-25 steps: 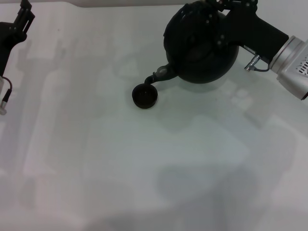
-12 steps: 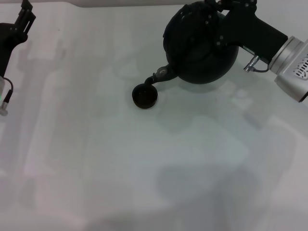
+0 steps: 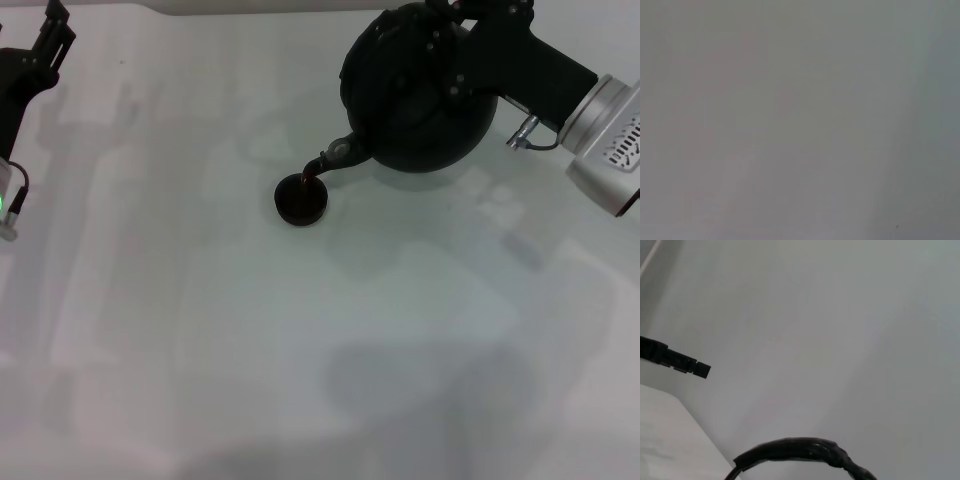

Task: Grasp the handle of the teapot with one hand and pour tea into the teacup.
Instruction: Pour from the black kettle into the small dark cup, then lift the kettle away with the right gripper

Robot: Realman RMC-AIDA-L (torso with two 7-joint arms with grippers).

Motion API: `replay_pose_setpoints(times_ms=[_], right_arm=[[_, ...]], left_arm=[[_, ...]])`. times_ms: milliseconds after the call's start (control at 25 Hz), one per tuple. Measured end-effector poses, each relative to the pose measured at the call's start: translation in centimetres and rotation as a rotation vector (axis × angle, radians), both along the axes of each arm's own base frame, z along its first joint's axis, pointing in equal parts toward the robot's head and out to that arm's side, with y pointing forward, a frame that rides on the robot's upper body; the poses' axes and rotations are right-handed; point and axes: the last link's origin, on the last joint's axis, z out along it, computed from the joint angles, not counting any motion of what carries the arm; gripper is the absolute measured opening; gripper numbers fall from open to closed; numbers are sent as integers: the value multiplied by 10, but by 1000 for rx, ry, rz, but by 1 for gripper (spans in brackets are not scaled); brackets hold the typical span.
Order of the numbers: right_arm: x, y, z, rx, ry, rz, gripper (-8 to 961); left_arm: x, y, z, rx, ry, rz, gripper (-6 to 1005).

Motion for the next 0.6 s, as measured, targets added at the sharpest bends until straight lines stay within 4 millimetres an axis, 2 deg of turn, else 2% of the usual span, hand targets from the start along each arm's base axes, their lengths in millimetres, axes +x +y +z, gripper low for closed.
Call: replay_pose_setpoints(times_ms=[600], right_arm=[[-3,0,0,13,-19,26,131]], left_arm=[[0,0,0,0,0,0,877]])
